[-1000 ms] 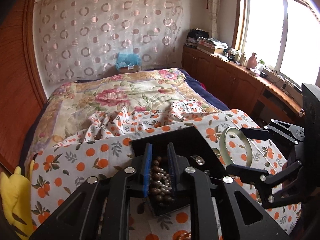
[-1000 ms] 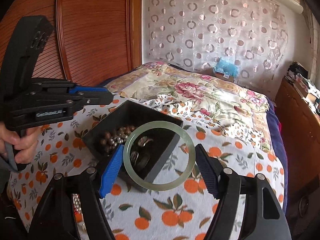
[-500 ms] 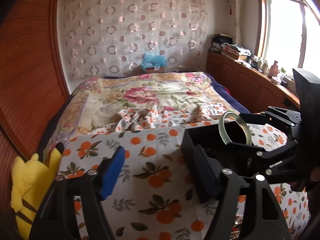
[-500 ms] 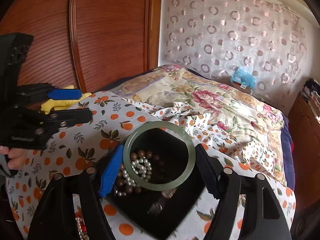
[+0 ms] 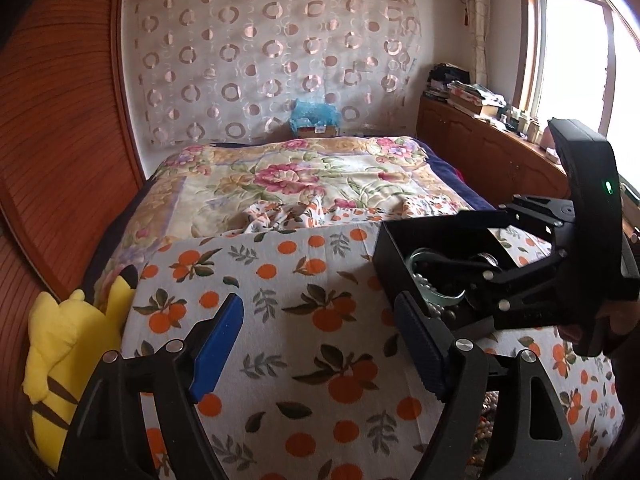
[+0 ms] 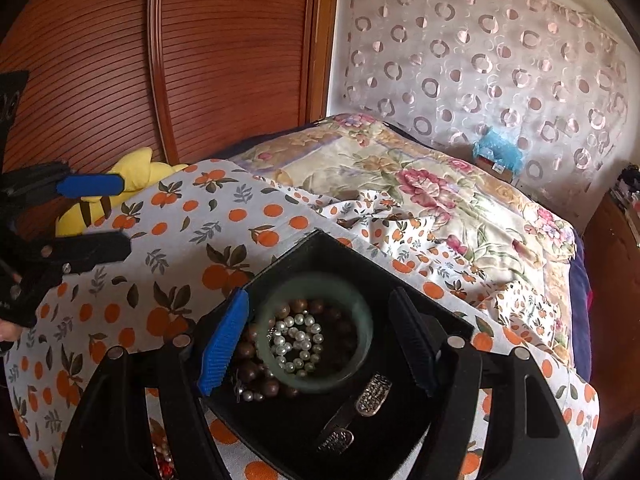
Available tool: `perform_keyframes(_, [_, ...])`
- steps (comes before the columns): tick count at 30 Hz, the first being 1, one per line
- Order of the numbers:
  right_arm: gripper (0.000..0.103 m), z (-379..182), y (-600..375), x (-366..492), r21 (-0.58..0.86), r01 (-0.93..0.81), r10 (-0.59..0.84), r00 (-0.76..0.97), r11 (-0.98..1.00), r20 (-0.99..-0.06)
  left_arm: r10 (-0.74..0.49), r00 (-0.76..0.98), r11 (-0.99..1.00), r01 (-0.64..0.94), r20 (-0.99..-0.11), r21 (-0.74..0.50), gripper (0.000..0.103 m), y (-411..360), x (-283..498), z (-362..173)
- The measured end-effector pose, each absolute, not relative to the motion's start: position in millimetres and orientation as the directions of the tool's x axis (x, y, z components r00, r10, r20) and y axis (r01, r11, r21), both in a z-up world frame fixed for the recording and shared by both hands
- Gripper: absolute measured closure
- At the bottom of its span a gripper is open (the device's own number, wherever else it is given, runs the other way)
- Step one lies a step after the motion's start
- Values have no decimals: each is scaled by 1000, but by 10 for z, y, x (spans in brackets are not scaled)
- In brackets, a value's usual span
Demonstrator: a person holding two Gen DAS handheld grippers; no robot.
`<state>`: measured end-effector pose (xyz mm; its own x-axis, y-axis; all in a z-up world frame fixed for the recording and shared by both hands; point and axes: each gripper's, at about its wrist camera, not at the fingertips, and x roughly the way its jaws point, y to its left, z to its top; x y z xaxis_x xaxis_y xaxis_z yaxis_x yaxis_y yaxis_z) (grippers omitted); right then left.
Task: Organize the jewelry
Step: 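Lower the jade bangle into the black box and open the right tool, then move the right tool to the pile and grasp the long pearl necklace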
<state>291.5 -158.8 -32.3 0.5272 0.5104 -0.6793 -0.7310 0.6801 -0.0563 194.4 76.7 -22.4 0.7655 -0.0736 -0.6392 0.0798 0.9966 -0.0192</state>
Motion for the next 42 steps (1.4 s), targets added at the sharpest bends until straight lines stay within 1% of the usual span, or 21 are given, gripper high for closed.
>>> perform_keyframes(6, [28,-218,-1740,2730,-54,-717,515,549,695,-658,-86,764,995,102,-640,-12,28,662,1754,-234])
perform_keyframes(14, [28,-121,-2092,2127,-42,-701,523,570,712,-633,-124,756,991,125,-643,-44,28,552,1389,-307])
perform_keyframes(15, [29,-129,-2136,2025,-39,-702,525,566,711,-635,-128,755,991,127,-643,-48,28,540,1349,-316])
perform_keyframes(16, [34,-142,-2160,1958,-39,-703,523,564,710,-638,-131,755,990,129,-643,-50,28,523,1312,-321])
perform_keyframes(18, [36,-186,-2216,1807,-42,-702,515,561,711,-648,-138,755,989,134,-641,-55,28,497,1220,-340])
perform_keyframes(21, [44,-280,-2270,1652,-35,-696,501,550,717,-668,-147,753,988,142,-641,-60,28,447,1090,-365])
perform_keyframes(24, [51,-397,-2340,1555,6,-691,504,522,723,-688,-154,746,987,148,-648,-63,28,397,992,-412])
perform_keyframes(26, [57,-468,-2366,1525,34,-688,511,504,725,-696,-151,743,987,151,-652,-56,28,364,930,-440])
perform_keyframes(30, [72,-645,-2362,1518,83,-680,517,466,728,-718,-152,740,986,155,-655,-55,28,318,837,-481])
perform_keyframes(31, [74,-689,-2355,1527,98,-680,521,452,727,-724,-154,739,986,155,-655,-57,28,313,818,-491])
perform_keyframes(38, [76,-834,-2227,1595,134,-682,527,410,719,-744,-166,724,984,168,-669,-62,28,240,692,-584])
perform_keyframes(42, [76,-883,-2144,1602,117,-685,507,403,719,-762,-169,717,983,172,-677,-64,28,224,673,-622])
